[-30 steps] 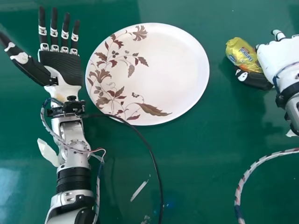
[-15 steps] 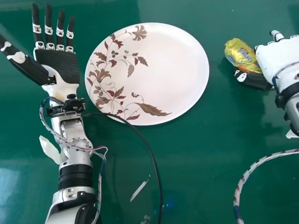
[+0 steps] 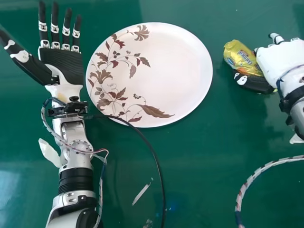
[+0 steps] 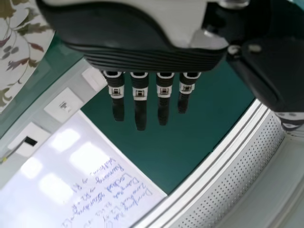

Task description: Pick up biscuit and place it in the plate

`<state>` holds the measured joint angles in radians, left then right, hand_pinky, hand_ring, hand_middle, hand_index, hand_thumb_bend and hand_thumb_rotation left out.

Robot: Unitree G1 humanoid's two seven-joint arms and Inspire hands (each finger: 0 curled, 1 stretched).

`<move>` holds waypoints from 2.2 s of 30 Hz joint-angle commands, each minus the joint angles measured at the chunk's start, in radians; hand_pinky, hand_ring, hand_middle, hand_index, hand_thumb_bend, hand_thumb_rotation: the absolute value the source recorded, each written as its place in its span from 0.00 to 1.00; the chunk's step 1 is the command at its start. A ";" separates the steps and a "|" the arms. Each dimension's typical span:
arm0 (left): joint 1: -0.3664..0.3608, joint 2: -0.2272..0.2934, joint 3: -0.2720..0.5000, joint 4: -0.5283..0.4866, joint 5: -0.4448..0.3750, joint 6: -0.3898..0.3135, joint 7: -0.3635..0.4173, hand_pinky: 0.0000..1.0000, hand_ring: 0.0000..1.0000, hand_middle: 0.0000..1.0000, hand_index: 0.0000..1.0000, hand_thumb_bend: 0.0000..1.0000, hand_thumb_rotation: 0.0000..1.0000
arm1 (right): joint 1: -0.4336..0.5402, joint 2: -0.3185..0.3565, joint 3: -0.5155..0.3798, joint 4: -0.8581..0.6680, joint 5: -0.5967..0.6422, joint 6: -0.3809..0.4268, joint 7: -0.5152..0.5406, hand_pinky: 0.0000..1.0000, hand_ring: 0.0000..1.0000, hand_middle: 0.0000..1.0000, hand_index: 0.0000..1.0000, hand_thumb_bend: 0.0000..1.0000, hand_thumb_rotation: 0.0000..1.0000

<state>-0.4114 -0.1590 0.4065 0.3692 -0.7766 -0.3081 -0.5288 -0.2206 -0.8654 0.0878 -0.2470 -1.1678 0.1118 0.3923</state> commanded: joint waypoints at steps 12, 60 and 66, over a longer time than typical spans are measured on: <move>0.075 -0.050 0.013 0.090 -0.038 0.061 -0.027 0.74 0.79 0.86 0.94 1.00 0.44 | 0.113 0.010 -0.120 -0.173 0.089 -0.052 -0.079 0.00 0.00 0.01 0.04 0.26 0.00; 0.021 -0.015 0.032 0.176 0.021 0.058 -0.011 0.73 0.78 0.87 0.94 0.99 0.50 | -0.117 0.120 -0.134 -0.350 0.120 -0.056 0.122 0.00 0.00 0.01 0.05 0.04 0.00; 0.021 -0.021 0.030 0.175 0.045 0.043 0.007 0.78 0.77 0.86 0.94 0.99 0.53 | -0.145 0.120 -0.110 -0.332 0.101 -0.078 0.121 0.00 0.00 0.01 0.05 0.01 0.00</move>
<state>-0.4740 -0.1482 0.4251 0.4488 -0.7232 -0.2876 -0.5278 -0.3454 -0.7503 -0.0332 -0.5740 -1.0635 0.0444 0.5149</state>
